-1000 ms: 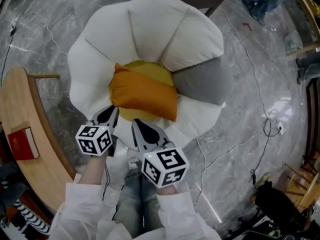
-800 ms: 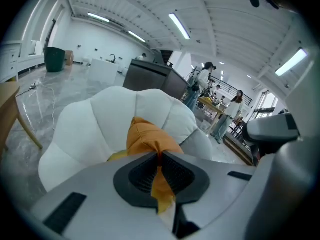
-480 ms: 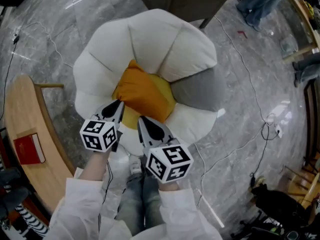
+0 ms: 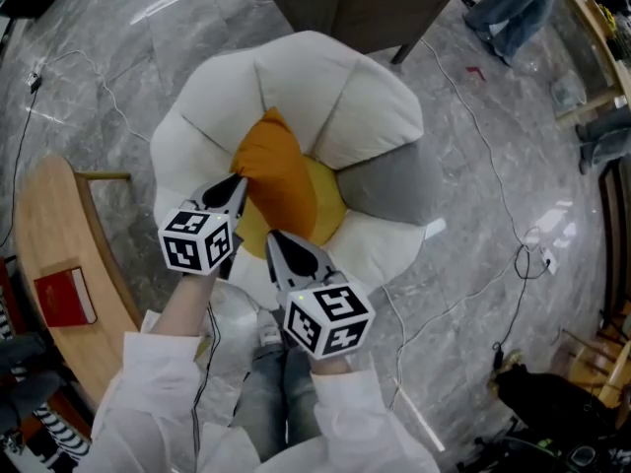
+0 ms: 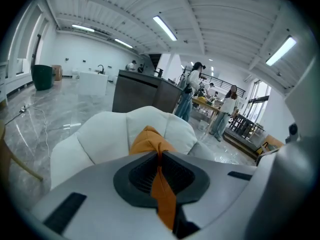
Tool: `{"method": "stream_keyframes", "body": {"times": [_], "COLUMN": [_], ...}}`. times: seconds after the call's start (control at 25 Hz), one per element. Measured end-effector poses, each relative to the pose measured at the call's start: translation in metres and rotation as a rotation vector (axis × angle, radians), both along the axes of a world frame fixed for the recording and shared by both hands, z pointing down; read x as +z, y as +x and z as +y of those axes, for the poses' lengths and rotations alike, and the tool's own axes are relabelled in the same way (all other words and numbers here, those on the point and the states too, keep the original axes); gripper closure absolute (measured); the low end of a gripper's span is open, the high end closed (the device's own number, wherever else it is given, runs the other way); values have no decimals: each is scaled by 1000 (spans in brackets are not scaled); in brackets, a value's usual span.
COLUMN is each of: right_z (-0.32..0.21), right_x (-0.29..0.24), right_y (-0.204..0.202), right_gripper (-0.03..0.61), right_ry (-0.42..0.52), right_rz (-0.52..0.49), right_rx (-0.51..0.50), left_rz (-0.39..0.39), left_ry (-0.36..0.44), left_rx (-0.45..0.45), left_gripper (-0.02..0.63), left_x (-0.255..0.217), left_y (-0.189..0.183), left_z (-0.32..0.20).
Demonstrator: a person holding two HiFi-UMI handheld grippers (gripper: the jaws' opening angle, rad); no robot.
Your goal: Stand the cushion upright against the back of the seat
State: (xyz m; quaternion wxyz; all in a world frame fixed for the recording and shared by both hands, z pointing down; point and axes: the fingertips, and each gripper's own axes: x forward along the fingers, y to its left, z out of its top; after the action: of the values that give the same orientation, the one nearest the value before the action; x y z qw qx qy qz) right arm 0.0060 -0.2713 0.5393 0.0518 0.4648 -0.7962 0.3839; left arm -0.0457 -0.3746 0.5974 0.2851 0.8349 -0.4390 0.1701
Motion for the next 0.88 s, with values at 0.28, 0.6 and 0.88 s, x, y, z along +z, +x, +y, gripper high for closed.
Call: {"method": "stream_keyframes", "body": {"times": [0.28, 0.6, 0.88], "right_z": [-24, -38, -46], "right_x": [-12, -17, -17], "right_y": [3, 2, 0], "right_gripper": [566, 566, 566], "right_ry": [15, 14, 9], "right_rz": [-9, -13, -22], "right_rx": [8, 14, 12], "left_rz": [35, 32, -7], "left_ry": [12, 67, 90], "left_rx": [-14, 7, 7], "left_gripper": [583, 583, 583], "left_x": [-20, -44, -52], "left_y": [5, 5, -13], "left_z": [-33, -71, -89]}}
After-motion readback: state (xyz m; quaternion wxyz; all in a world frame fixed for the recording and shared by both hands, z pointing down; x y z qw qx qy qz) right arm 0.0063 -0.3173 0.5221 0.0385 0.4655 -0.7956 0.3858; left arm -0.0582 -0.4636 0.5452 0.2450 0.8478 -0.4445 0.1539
